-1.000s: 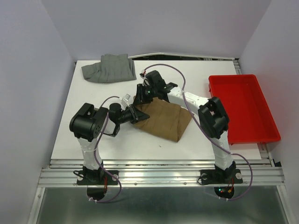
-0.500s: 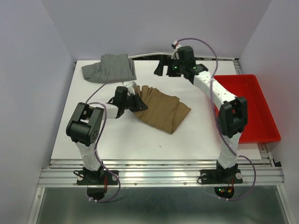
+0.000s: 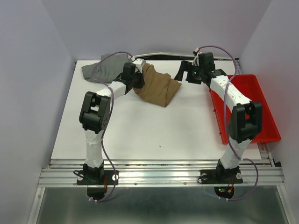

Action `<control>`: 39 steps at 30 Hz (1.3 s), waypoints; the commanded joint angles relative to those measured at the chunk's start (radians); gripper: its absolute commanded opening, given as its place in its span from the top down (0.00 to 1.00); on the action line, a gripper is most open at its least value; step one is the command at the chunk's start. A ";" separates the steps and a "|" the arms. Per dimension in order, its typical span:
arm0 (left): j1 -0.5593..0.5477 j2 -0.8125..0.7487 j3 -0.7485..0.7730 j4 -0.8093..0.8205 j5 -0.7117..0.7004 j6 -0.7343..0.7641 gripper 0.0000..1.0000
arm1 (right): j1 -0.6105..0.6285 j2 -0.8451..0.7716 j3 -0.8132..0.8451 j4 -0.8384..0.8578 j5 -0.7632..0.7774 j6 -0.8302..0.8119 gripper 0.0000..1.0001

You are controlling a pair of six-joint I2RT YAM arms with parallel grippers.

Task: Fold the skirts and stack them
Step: Neatly place the folded skirt to the corner

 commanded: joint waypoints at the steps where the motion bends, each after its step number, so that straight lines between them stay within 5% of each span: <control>1: 0.011 0.002 0.156 0.003 -0.101 0.093 1.00 | 0.001 -0.058 -0.025 0.006 -0.013 -0.022 0.00; 11: 0.109 0.109 0.457 -0.080 -0.134 0.149 1.00 | -0.008 -0.061 -0.074 0.026 -0.030 -0.013 0.00; 39: 0.183 0.097 0.589 0.151 -0.197 0.205 1.00 | -0.008 -0.068 -0.112 0.046 -0.051 -0.011 0.00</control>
